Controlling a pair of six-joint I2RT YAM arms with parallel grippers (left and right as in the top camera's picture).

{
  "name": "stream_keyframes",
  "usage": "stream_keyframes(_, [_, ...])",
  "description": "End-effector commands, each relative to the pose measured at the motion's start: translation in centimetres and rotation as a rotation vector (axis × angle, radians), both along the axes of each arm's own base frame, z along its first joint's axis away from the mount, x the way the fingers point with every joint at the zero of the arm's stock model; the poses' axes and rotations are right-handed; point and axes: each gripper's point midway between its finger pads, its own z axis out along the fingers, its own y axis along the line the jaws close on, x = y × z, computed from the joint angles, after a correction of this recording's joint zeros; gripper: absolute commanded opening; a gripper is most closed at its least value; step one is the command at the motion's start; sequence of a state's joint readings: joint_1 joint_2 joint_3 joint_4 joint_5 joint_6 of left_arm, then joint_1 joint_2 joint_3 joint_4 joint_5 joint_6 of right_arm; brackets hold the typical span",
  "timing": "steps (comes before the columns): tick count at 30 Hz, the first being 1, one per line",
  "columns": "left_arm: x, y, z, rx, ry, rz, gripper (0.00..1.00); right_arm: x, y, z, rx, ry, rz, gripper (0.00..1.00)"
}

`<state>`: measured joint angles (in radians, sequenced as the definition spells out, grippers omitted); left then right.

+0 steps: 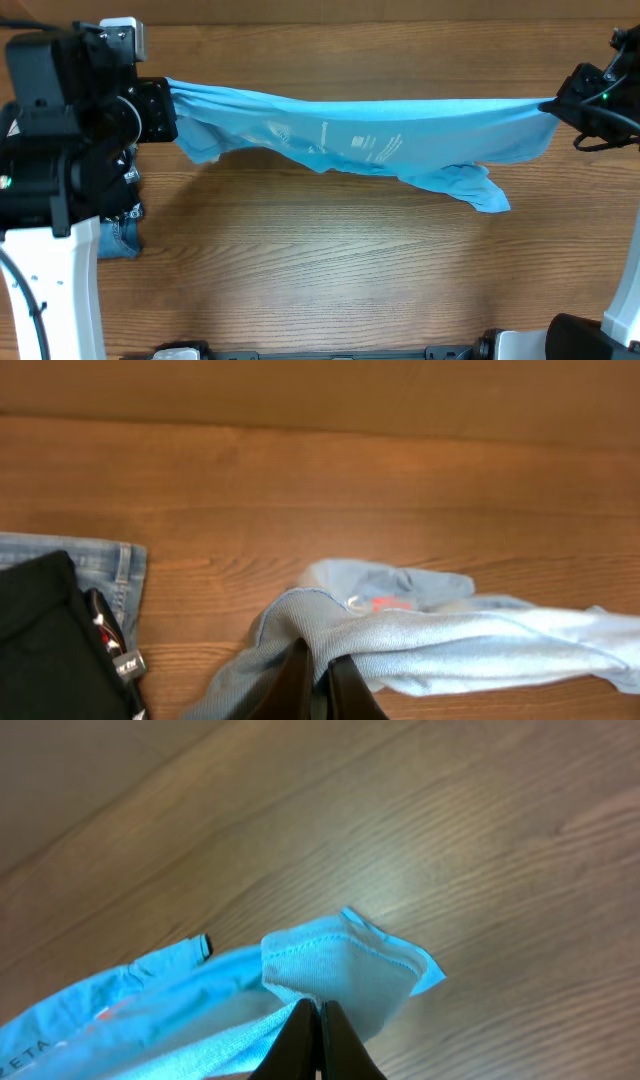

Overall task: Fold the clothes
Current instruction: 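Lift the shirt with both grippers and stretch it between them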

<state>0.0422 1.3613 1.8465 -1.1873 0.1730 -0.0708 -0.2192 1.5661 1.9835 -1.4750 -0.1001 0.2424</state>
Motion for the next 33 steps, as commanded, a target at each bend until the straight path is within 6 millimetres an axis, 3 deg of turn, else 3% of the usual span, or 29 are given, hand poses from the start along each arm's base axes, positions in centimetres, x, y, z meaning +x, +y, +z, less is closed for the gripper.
stream_keyframes(1, [0.4,0.4,0.8,0.004,-0.029,0.008,0.04,1.1,0.4,0.9,-0.024,-0.042,0.03,0.04])
stream_keyframes(5, [3.8,0.5,-1.5,0.002,0.013,0.008,0.04,4.0,1.4,-1.3,-0.032,-0.013,0.09,0.04])
stream_keyframes(8, [8.3,0.8,-3.3,0.0,-0.003,0.01,0.04,7.4,1.9,-3.2,-0.038,-0.021,0.121,0.04])
stream_keyframes(12, [14.3,1.3,-2.7,-0.046,-0.139,0.052,0.04,13.0,1.6,-2.8,-0.045,-0.171,0.103,0.04])
stream_keyframes(14, [15.9,1.9,-0.4,-0.071,-0.24,0.078,0.04,14.6,1.4,-0.8,-0.04,-0.273,0.074,0.04])
stream_keyframes(17, [16.1,3.1,5.5,-0.085,-0.396,0.107,0.04,15.5,1.2,4.4,-0.06,-0.42,0.067,0.04])
stream_keyframes(21, [14.0,5.3,13.3,-0.066,-0.566,0.145,0.04,14.7,0.7,11.2,-0.108,-0.572,0.039,0.04])
stream_keyframes(24, [12.0,6.2,15.8,-0.054,-0.591,0.163,0.04,13.5,0.6,12.8,-0.125,-0.579,0.034,0.04])
stream_keyframes(27, [10.8,5.5,14.1,-0.067,-0.492,0.142,0.04,12.1,0.2,10.2,-0.134,-0.456,0.015,0.04])
stream_keyframes(30, [9.7,3.7,8.6,-0.118,-0.262,0.096,0.04,10.3,0.0,5.8,-0.129,-0.269,0.004,0.04])
stream_keyframes(33, [8.4,2.6,1.9,-0.131,0.013,0.089,0.04,8.6,0.1,1.2,-0.123,-0.082,0.029,0.04])
